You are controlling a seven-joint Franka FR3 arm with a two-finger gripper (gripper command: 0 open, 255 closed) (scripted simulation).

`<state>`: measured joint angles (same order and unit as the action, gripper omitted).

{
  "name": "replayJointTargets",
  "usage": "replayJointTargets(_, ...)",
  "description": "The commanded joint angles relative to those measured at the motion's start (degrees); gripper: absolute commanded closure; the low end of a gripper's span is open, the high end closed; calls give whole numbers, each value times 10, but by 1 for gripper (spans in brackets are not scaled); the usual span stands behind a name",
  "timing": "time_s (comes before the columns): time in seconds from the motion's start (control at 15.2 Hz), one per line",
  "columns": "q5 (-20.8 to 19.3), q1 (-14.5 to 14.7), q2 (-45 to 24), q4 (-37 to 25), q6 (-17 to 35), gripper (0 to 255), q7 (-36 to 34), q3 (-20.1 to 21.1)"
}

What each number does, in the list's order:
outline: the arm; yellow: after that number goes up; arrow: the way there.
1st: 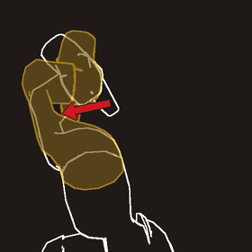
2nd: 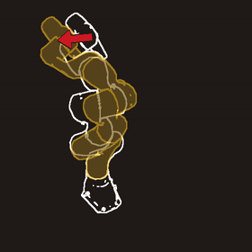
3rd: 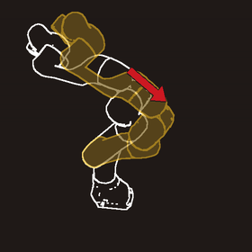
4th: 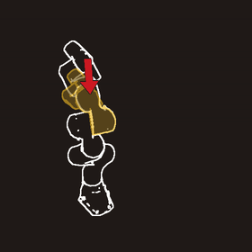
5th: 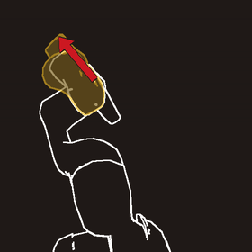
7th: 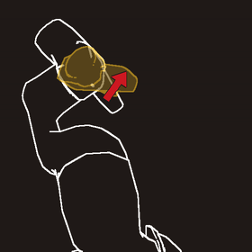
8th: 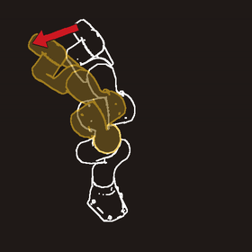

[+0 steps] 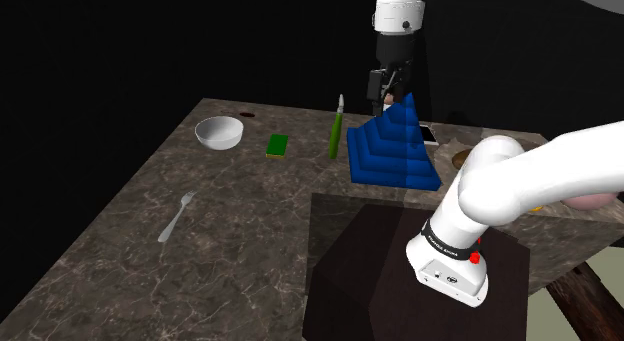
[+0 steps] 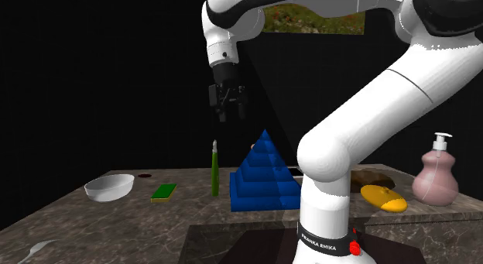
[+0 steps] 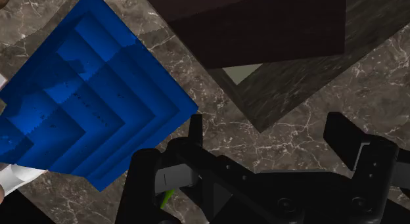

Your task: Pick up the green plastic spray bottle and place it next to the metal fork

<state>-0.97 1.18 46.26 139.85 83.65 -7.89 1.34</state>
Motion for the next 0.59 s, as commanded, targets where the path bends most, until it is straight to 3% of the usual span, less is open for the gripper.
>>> replayJointTargets(0.0,0,0,0,0,0,0,0,0)
replayJointTargets(0.53,19,-47,-204,-86,74,0,-45,-44)
